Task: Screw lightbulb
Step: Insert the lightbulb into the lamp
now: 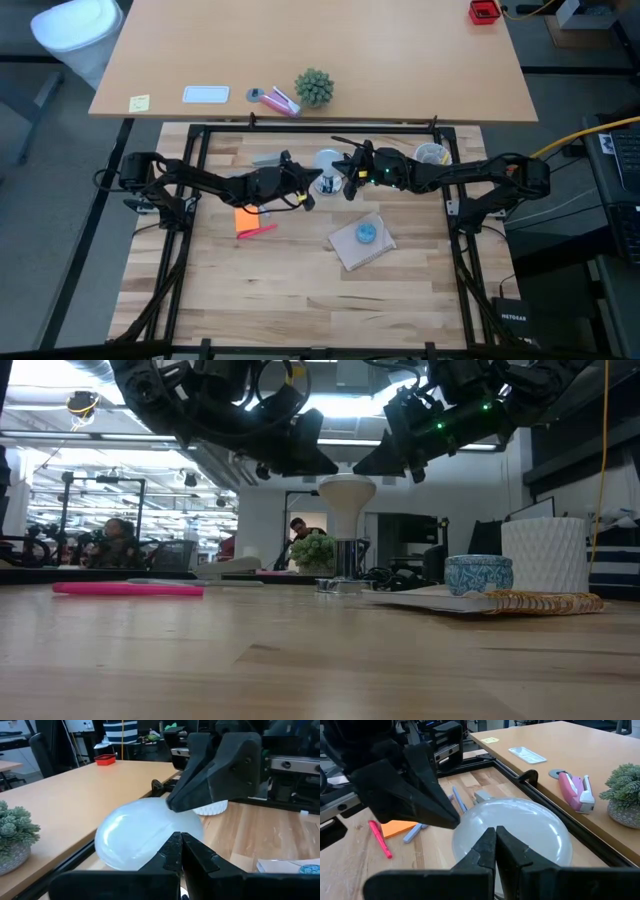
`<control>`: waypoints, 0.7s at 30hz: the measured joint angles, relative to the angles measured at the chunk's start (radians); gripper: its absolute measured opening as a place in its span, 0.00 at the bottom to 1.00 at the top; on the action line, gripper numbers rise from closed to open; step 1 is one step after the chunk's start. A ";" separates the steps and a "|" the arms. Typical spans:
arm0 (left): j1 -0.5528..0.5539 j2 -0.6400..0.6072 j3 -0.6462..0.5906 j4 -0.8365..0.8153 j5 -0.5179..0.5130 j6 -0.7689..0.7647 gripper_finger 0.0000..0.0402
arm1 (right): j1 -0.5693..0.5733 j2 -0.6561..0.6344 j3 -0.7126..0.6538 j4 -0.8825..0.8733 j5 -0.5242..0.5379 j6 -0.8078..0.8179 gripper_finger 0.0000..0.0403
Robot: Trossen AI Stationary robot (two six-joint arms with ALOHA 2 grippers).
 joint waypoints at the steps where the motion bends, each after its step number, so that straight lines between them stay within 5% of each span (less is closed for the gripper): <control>1: 0.001 0.000 0.000 -0.001 0.000 -0.002 0.00 | 0.000 0.000 0.000 0.000 0.000 0.000 0.03; 21: 0.001 -0.002 0.000 -0.018 -0.002 -0.025 0.00 | 0.000 0.002 -0.002 0.031 -0.001 0.000 0.03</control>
